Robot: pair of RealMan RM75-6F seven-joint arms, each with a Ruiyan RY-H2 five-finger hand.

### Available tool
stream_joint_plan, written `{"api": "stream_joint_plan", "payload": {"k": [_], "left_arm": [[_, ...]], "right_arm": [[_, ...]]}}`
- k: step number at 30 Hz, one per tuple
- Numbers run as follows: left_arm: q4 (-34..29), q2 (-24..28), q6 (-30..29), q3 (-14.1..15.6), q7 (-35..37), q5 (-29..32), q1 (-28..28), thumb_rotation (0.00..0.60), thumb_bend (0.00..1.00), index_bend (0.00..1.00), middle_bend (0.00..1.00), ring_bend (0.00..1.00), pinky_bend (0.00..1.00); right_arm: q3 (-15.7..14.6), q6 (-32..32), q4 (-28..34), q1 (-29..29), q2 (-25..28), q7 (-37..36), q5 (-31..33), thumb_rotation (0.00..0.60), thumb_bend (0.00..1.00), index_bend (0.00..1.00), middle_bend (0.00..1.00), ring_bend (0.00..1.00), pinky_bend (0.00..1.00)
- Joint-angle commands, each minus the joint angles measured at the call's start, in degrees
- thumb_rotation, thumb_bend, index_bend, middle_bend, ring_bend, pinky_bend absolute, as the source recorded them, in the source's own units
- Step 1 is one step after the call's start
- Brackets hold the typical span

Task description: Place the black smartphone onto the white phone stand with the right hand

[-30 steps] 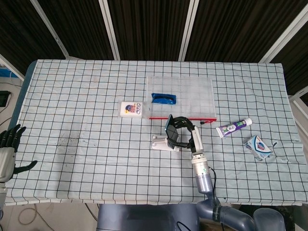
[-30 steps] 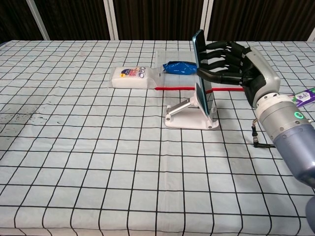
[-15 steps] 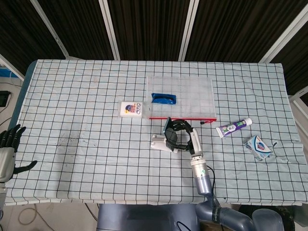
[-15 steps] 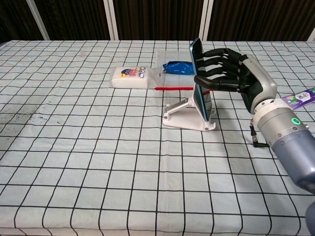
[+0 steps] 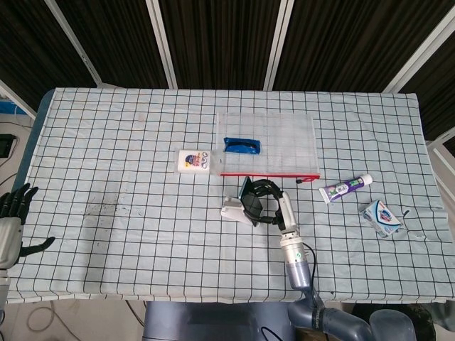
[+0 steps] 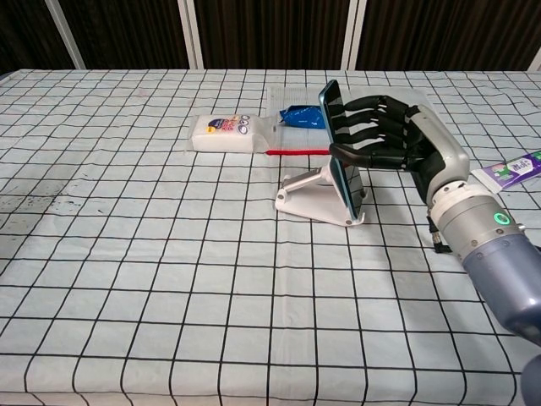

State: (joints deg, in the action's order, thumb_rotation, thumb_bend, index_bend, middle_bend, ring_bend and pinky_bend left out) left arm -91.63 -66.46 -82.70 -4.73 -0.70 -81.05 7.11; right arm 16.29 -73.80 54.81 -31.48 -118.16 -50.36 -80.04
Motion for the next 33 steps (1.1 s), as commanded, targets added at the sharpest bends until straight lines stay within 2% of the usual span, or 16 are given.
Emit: {"api": "stream_joint_plan", "payload": {"k": [1,16,20,24,26,29,33], "left_arm": [[0.00,0.00,-0.01,0.01,0.00,-0.05,0.00,0.600,0.00,0.00,0.00,0.00,0.00],[-0.08,0.05,-0.06,0.05,0.09,-0.10,-0.04,0.600,0.00,0.00,0.00,0.00,0.00],[-0.08,0.05,-0.01,0.08,0.11,-0.11,-0.03,0.600,0.00,0.00,0.00,0.00,0.00],[-0.10,0.08,-0.02,0.08,0.09,-0.11,-0.03,0.600,0.00,0.00,0.00,0.00,0.00],[-0.09,0.08,-0.09,0.08,0.10,-0.14,-0.06,0.600,0.00,0.00,0.00,0.00,0.00],[-0.12,0.09,-0.12,0.07,0.19,-0.16,-0.07,0.600,0.00,0.00,0.00,0.00,0.00],[-0.10,0.11,-0.14,0.10,0.22,-0.23,-0.08,0.600,0.00,0.00,0.00,0.00,0.00]], "right_arm": [[-0.34,-0.25,-0.27,0.09,-0.05,0.23,-0.39,0.600,0.31,0.52,0.47,0.38,0.49],[-0.05,-0.81,-1.53,0.11,-0.59,1.17,-0.50,0.600,0.32,0.52,0.46,0.38,0.46],[-0.45,-0.68,-1.61,0.26,-0.57,1.24,-0.67,0.600,0.31,0.48,0.44,0.35,0.44],[-1.14,0.29,-1.70,0.31,-0.35,1.94,-0.74,0.600,0.17,0.36,0.34,0.26,0.33],[-1.40,0.85,-1.53,0.29,-0.11,2.20,-0.74,0.600,0.09,0.22,0.24,0.16,0.25],[-1.81,1.64,-0.87,0.27,0.46,2.96,-0.81,0.600,0.04,0.08,0.16,0.09,0.21],[-1.82,1.78,0.08,0.32,0.88,4.42,-0.73,0.600,0.01,0.00,0.11,0.05,0.18]]}}
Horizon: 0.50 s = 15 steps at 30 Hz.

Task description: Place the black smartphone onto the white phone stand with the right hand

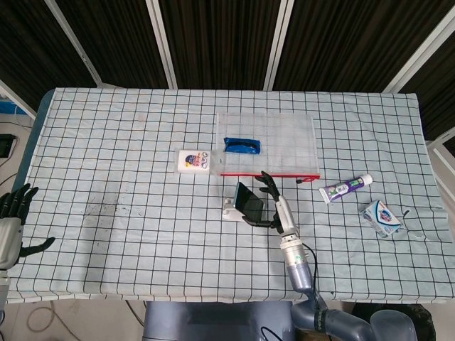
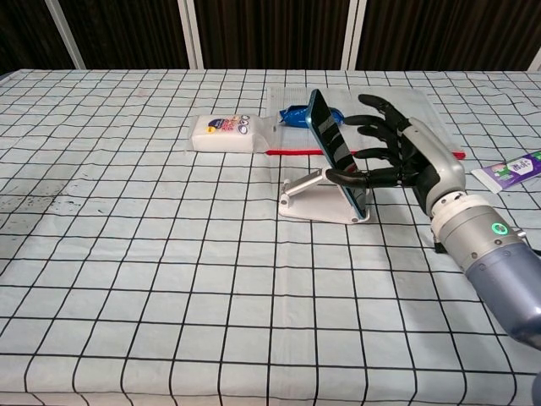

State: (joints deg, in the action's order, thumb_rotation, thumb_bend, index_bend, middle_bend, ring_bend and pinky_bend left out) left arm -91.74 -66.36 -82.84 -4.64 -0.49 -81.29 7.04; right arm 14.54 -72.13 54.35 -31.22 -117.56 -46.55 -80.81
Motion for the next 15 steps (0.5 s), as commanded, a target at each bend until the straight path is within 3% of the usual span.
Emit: {"api": "stream_joint_plan", "payload": {"k": [1,9,15], "left_arm": [[0.02,0.00,0.00,0.01,0.04,0.00,-0.01,0.600,0.00,0.00,0.00,0.00,0.00],[-0.01,0.08,-0.15,-0.04,0.37,-0.12,-0.04,0.600,0.00,0.00,0.00,0.00,0.00],[0.06,0.24,-0.26,0.11,0.48,-0.56,-0.05,0.600,0.00,0.00,0.00,0.00,0.00]], "right_arm": [[-0.13,0.16,0.86,0.16,0.42,1.08,0.10,0.600,0.00,0.00,0.10,0.04,0.17],[-1.42,1.54,4.52,1.20,3.47,6.07,0.46,0.600,0.00,0.00,0.00,0.00,0.15],[-3.69,1.58,11.73,2.76,12.39,12.14,-1.53,0.600,0.00,0.00,0.00,0.00,0.15]]}}
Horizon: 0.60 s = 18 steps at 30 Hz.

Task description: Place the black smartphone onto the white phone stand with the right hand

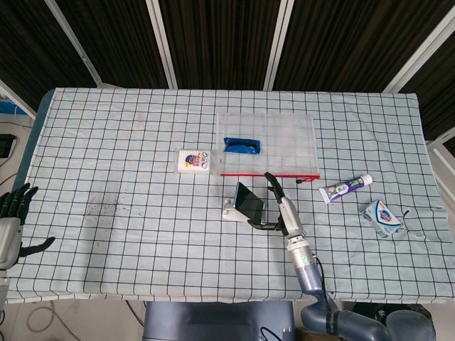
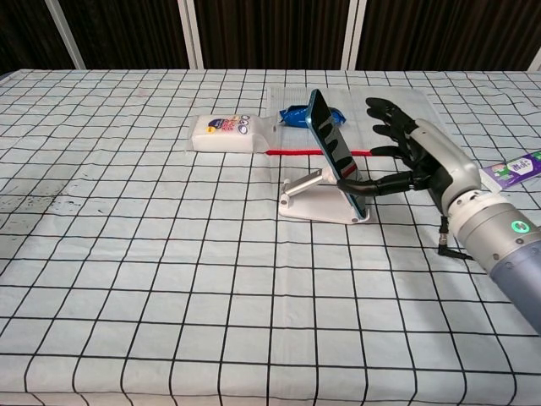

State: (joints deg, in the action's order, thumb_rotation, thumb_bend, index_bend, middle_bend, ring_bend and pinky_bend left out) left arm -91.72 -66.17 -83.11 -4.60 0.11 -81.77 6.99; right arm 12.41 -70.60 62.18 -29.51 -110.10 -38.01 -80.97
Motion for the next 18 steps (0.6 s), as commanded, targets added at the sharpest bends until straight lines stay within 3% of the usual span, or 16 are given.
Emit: {"api": "stream_joint_plan", "payload": {"k": [1,12,18], "left_arm": [[0.06,0.10,0.02,0.15,-0.25,-0.23,0.01,0.600,0.00,0.00,0.00,0.00,0.00],[0.44,0.35,-1.17,0.75,-1.44,-1.78,-0.38,0.600,0.00,0.00,0.00,0.00,0.00],[0.52,0.38,-1.51,0.96,-3.01,-1.94,-0.58,0.600,0.00,0.00,0.00,0.00,0.00]], "right_arm": [[-2.41,0.13,5.54,1.43,7.57,5.03,-2.14,0.600,0.00,0.00,0.00,0.00,0.15],[-6.49,-2.25,21.84,9.23,31.94,24.88,0.52,0.600,0.00,0.00,0.00,0.00,0.14],[-8.76,-9.82,27.86,15.85,40.21,44.17,3.80,0.600,0.00,0.00,0.00,0.00,0.14]]}}
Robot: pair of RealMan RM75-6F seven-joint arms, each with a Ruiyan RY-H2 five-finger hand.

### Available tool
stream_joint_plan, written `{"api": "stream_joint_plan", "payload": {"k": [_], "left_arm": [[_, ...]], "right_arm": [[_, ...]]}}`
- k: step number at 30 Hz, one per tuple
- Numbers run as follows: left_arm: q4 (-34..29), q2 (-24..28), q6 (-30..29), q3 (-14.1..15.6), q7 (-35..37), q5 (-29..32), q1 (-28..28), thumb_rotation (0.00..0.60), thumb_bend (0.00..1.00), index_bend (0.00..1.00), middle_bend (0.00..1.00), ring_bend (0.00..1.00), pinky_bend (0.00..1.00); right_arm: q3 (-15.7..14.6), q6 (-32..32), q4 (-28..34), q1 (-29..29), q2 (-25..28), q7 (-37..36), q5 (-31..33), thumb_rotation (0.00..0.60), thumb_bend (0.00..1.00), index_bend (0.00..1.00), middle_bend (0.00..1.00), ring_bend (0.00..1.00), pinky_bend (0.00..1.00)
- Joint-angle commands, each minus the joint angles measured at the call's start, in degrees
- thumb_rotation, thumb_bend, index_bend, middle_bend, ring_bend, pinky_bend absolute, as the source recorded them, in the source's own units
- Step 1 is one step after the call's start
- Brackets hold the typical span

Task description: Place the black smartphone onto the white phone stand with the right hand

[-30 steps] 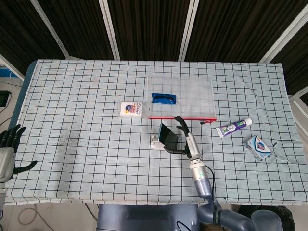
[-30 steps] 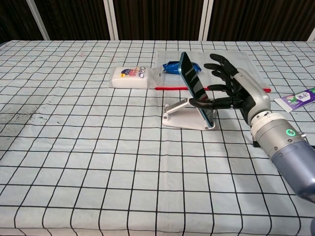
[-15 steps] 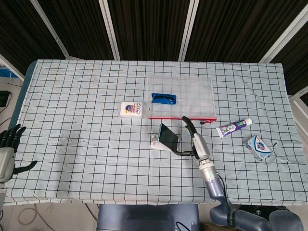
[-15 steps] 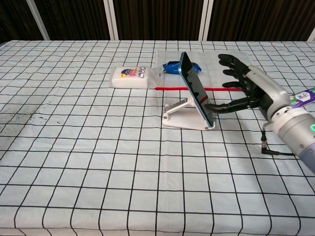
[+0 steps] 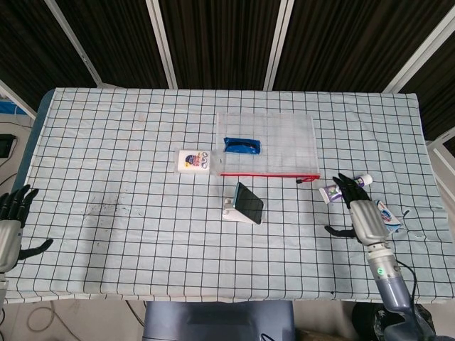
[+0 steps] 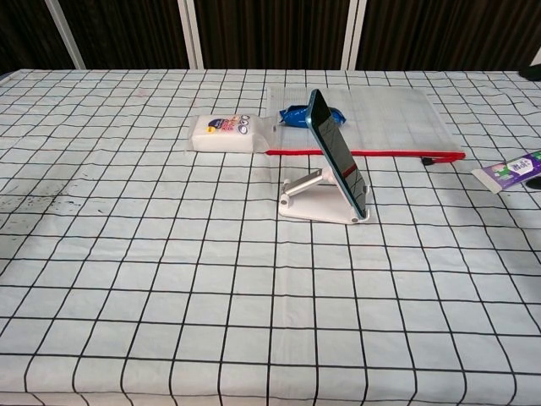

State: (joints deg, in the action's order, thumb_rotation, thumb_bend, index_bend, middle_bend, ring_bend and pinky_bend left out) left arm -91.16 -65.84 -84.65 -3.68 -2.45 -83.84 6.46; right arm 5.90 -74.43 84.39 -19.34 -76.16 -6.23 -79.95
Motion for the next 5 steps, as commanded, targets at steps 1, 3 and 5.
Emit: {"api": "stream_joint_plan", "payload": {"k": [1,3,5], "left_arm": [[-0.04,0.09,0.09,0.04,-0.73,0.22,-0.04,0.600,0.00,0.00,0.00,0.00,0.00],[-0.06,0.14,0.23,0.02,-1.54,0.54,-0.05,0.600,0.00,0.00,0.00,0.00,0.00],[-0.22,0.18,0.43,-0.08,-2.20,1.03,-0.04,0.600,0.00,0.00,0.00,0.00,0.00]], "right_arm": [[-2.30,-6.71,5.98,6.19,6.60,13.49,2.98,0.600,0.00,0.00,0.00,0.00,0.14],[-2.47,-8.16,6.45,7.49,7.41,15.65,3.75,0.600,0.00,0.00,0.00,0.00,0.14],[-2.17,-9.07,7.23,8.51,7.92,17.08,5.06,0.600,0.00,0.00,0.00,0.00,0.14]]}}
